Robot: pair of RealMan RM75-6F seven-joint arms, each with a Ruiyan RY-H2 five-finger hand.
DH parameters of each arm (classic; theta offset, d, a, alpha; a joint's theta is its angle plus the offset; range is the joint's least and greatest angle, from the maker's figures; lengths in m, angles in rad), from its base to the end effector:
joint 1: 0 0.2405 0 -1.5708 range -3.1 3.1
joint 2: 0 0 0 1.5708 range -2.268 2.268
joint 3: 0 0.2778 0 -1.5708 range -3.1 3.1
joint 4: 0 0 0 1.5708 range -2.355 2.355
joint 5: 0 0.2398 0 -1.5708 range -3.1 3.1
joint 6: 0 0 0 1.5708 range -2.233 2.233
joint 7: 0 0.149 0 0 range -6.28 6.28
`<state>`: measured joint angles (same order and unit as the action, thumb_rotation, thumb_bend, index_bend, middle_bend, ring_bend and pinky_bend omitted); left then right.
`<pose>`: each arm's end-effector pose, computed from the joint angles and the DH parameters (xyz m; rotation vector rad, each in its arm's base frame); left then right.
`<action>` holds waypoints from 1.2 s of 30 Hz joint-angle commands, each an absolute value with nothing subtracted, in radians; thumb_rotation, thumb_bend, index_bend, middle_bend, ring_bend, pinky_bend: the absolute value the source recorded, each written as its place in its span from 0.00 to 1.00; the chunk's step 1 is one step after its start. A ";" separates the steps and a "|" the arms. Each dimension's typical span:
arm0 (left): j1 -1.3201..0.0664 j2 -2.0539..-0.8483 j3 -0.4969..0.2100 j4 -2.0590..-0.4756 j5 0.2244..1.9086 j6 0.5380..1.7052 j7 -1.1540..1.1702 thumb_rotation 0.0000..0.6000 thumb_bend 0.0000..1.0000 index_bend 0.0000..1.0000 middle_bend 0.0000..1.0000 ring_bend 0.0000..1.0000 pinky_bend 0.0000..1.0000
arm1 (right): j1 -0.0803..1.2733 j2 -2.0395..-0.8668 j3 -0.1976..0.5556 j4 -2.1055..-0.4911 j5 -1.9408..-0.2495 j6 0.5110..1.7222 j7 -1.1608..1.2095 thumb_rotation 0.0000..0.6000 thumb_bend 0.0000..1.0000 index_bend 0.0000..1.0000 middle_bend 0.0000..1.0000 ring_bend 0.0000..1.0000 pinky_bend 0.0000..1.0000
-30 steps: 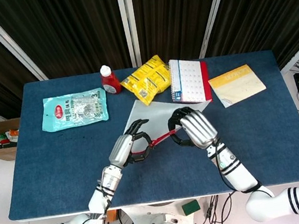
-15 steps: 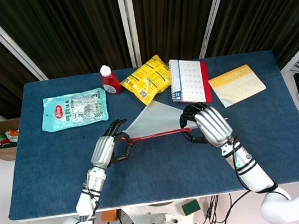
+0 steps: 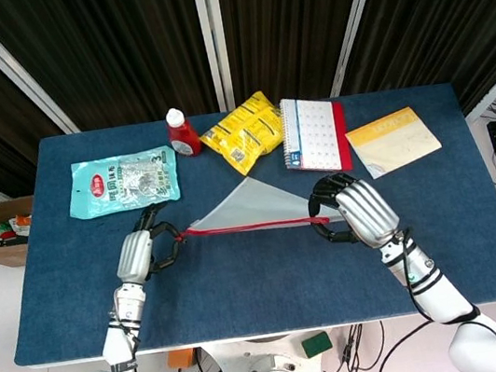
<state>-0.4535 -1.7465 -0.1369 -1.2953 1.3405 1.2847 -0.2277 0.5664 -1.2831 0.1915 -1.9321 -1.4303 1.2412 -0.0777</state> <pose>-0.2276 0.3041 -0.0641 -1.3690 -1.3475 -1.3752 -0.1142 -0.2974 0.0609 1.7114 -1.0222 1.4768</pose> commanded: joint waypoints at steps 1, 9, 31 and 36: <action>-0.437 -1.738 -0.132 -1.286 1.336 1.291 -0.235 1.00 0.54 0.59 0.09 0.03 0.16 | 0.567 -1.286 0.192 -1.928 -1.435 1.238 -0.073 1.00 0.49 0.94 0.59 0.33 0.38; -0.409 -1.734 -0.130 -1.254 1.326 1.283 -0.253 1.00 0.55 0.59 0.09 0.03 0.16 | 0.567 -1.295 0.197 -1.923 -1.441 1.238 -0.066 1.00 0.49 0.94 0.60 0.33 0.38; -0.356 -1.515 -0.189 -1.486 1.359 1.369 -0.213 1.00 0.32 0.28 0.06 0.03 0.16 | 0.544 -1.500 -0.006 -1.595 -1.594 1.180 -0.229 1.00 0.32 0.50 0.41 0.20 0.27; -0.345 -1.478 -0.197 -1.510 1.358 1.381 -0.197 1.00 0.27 0.27 0.06 0.03 0.16 | 0.546 -1.477 -0.034 -1.620 -1.485 1.053 -0.385 1.00 0.06 0.03 0.12 0.00 0.05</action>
